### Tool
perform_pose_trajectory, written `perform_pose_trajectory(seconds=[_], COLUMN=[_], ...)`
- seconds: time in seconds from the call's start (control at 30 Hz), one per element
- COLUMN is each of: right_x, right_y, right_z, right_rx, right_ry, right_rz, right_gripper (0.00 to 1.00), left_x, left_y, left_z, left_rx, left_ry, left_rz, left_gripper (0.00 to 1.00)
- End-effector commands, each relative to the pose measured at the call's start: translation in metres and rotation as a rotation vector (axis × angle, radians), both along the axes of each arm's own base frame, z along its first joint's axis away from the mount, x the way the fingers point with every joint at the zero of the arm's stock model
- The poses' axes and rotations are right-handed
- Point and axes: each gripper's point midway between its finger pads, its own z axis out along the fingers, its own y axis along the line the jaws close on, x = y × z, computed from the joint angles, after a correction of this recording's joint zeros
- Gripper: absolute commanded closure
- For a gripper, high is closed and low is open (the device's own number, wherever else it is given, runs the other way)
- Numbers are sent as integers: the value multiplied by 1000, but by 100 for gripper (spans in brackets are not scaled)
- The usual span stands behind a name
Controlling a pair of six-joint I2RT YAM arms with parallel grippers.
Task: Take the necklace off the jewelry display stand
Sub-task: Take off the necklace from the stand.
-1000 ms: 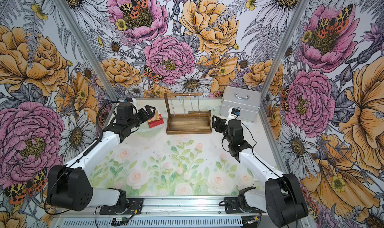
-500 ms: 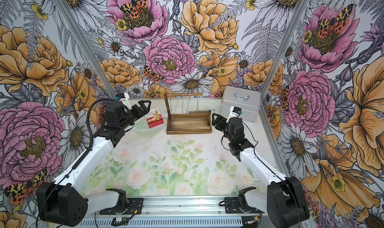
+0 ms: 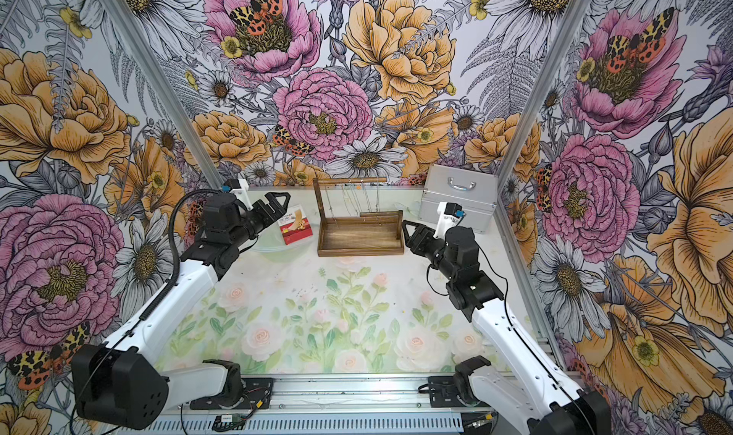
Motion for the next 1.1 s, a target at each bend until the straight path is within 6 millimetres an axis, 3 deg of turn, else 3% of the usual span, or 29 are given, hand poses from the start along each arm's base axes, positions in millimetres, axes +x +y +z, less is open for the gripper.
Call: perform_pose_trajectory(seconds=[0.0, 0.37, 0.67, 0.87, 1.07], right_x=[1, 45, 80, 112, 147], right_y=[7, 29, 51, 62, 65], right_z=[14, 27, 31, 42, 34], right_rx=[-34, -84, -124, -160, -243], right_ry=[5, 21, 38, 19, -2], right_rz=[34, 46, 26, 17, -13], right_gripper=[48, 53, 57, 59, 62], left_x=[-6, -1, 0, 0, 2], left_y=[-2, 15, 11, 12, 13], left_z=[11, 12, 12, 10, 8], left_rx=[-2, -22, -47, -46, -67], left_ry=[-30, -31, -30, -27, -13], left_rz=[-13, 25, 7, 9, 7], left_gripper=[1, 1, 1, 1, 1])
